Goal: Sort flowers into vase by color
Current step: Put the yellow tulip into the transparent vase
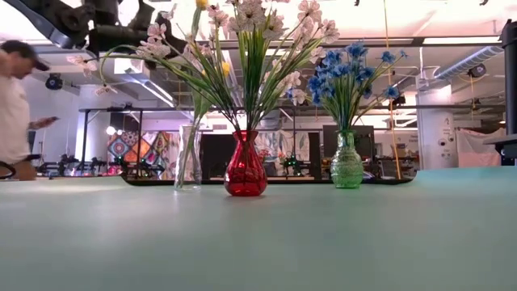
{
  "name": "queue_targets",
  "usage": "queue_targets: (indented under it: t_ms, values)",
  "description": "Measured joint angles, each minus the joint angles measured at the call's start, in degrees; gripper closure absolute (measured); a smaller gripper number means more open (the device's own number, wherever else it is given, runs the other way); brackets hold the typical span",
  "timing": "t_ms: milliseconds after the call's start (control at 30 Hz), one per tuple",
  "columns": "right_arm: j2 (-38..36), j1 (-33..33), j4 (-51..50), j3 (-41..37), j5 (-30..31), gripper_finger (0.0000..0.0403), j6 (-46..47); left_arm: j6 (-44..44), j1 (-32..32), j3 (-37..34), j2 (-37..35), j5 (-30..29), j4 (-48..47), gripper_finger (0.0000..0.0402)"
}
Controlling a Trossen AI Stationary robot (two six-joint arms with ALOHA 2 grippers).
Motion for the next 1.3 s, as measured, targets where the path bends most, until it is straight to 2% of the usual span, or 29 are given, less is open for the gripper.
queue_targets:
  t_ms: [567, 1300]
  values:
    - [0.0, -0.02, -0.02, 0.0, 0.0, 0.0193, 0.09, 1.9, 1.06, -0.21, 6.73, -0.01, 3.0, 0.0401]
    - [0.0, 0.0, -0.02, -0.02, 0.01, 0.0193, -0.64, -0.61, 1.06, -0.66, 7.19, 0.51, 0.17, 0.0394]
